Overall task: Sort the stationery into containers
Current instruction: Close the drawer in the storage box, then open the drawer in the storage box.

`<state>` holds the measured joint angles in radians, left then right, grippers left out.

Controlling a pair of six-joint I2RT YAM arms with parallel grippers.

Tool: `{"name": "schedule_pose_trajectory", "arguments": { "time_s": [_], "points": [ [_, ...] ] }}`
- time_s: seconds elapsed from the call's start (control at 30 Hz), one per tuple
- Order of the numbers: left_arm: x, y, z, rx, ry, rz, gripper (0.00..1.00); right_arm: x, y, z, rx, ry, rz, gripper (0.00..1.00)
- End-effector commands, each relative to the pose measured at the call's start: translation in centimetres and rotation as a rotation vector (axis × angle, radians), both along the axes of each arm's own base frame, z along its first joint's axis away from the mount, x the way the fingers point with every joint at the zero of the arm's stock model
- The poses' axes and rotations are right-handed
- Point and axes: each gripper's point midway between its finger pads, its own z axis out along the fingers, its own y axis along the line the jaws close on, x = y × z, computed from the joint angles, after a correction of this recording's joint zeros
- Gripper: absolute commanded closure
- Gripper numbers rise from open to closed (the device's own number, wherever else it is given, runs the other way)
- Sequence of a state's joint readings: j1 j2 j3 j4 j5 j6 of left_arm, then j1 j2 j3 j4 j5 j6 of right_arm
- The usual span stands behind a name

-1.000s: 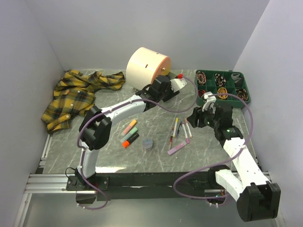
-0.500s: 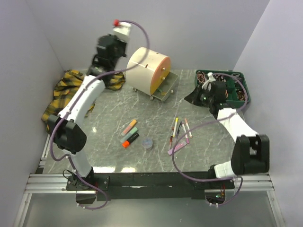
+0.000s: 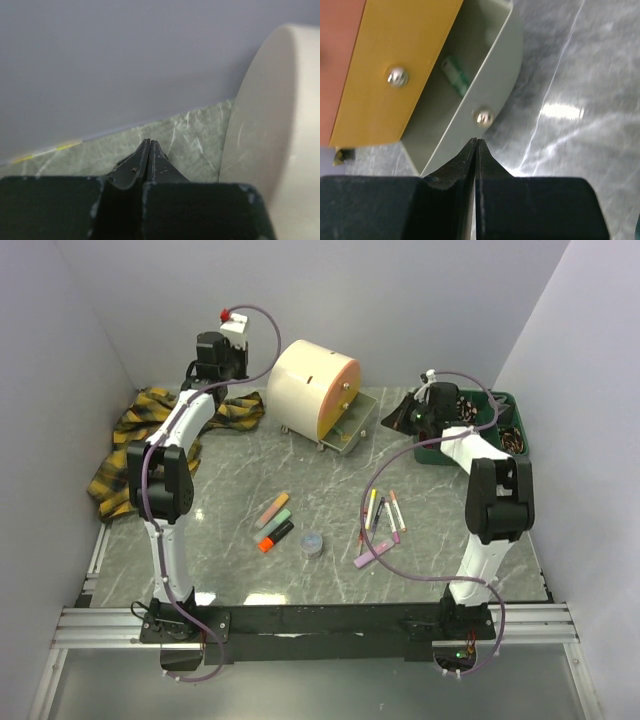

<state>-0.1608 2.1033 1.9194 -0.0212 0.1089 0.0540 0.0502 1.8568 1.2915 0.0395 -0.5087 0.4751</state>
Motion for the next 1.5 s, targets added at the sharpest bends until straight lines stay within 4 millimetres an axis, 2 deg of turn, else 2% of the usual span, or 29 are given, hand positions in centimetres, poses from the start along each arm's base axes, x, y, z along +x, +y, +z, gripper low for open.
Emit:
{"name": "schedule_pose_trajectory", "arguments": {
  "time_s": [0.0, 0.03, 0.1, 0.13, 0.2, 0.23, 0.27, 0.33, 0.37, 0.57, 0.73, 0.9, 1.07, 1.1, 1.13, 1.17, 1.2, 1.23, 1.27, 1.3, 1.33, 1.47],
  "points": [
    [0.8, -1.2, 3.5, -0.069, -0.093, -0.093, 0.99, 3.3, 0.8, 2.1, 0.002, -0.068, -0.011, 0.93],
    [0.9, -1.4, 3.2, -0.078, -0.086, -0.101, 0.99, 3.7, 1.1, 0.9, 0.004, -0.046, -0.012, 0.93],
    [0.5, -2.7, 2.5, -0.122, -0.059, -0.158, 0.99, 4.5, 1.8, 0.8, 0.02, -0.039, -0.012, 0.93],
    [0.3, -3.3, 2.1, -0.146, -0.045, -0.185, 0.99, 4.8, 2.2, -0.5, 0.021, -0.012, -0.01, 0.92],
    [-0.3, -4.5, 1.2, -0.176, -0.016, -0.251, 0.99, 5.4, 3.0, -0.9, 0.032, 0.003, -0.014, 0.92],
    [-0.6, -5.0, 0.4, -0.2, 0.009, -0.27, 0.99, 5.5, 3.3, -2.1, 0.033, 0.029, -0.013, 0.92],
    [-0.8, -5.5, -0.1, -0.213, 0.021, -0.293, 0.99, 6.0, 3.7, -1.7, 0.039, 0.025, -0.015, 0.92],
    [-1.5, -6.4, -1.1, -0.238, 0.054, -0.338, 0.99, 6.0, 4.7, -2.9, 0.036, 0.055, 0.001, 0.92],
    [-1.7, -6.7, -1.4, -0.243, 0.061, -0.344, 0.99, 6.5, 4.9, -2.4, 0.041, 0.042, 0.002, 0.92],
    [-3.1, -8.1, -2.5, -0.273, 0.11, -0.412, 0.99, 7.5, 6.9, -2.4, 0.05, 0.032, 0.018, 0.92],
    [-4.6, -8.8, -4.0, -0.311, 0.172, -0.444, 0.99, 7.3, 8.8, -2.4, 0.068, 0.052, 0.035, 0.92],
    [-5.6, -9.3, -4.5, -0.327, 0.197, -0.464, 0.99, 7.5, 10.4, -1.9, 0.08, 0.04, 0.055, 0.92],
    [-5.7, -8.9, -4.6, -0.323, 0.209, -0.434, 0.99, 7.4, 10.2, -2.3, 0.067, 0.054, 0.05, 0.91],
    [-5.4, -8.4, -4.5, -0.317, 0.205, -0.402, 0.94, 7.4, 9.5, -2.3, 0.066, 0.058, 0.037, 0.88],
    [-5.3, -7.9, -4.7, -0.312, 0.219, -0.37, 0.89, 7.1, 8.9, -1.2, 0.068, 0.05, 0.032, 0.86],
    [-5.1, -7.5, -4.4, -0.304, 0.213, -0.346, 0.83, 5.9, 8.0, -2.4, 0.055, 0.101, 0.023, 0.83],
    [-4.9, -6.9, -4.2, -0.293, 0.21, -0.325, 0.73, 5.2, 7.2, -2.5, 0.051, 0.12, 0.016, 0.79],
    [-4.5, -5.8, -4.1, -0.284, 0.205, -0.276, 0.68, 4.7, 5.6, -1.1, 0.059, 0.115, 0.001, 0.66],
    [-4.3, -5.2, -3.7, -0.281, 0.198, -0.257, 0.63, 3.4, 4.8, -2.1, 0.065, 0.151, 0.009, 0.59],
    [-4.3, -4.5, -3.7, -0.281, 0.212, -0.238, 0.55, 2.2, 5.0, -0.4, 0.118, 0.131, 0.079, 0.51],
    [-4.0, -3.3, -3.6, -0.281, 0.211, -0.216, 0.53, 1.6, 3.6, -0.7, 0.151, 0.145, 0.084, 0.48],
    [-3.7, -1.0, -4.1, -0.315, 0.239, -0.184, 0.39, 0.1, 3.4, 3.2, 0.353, 0.073, 0.236, 0.38]
  ]
}}
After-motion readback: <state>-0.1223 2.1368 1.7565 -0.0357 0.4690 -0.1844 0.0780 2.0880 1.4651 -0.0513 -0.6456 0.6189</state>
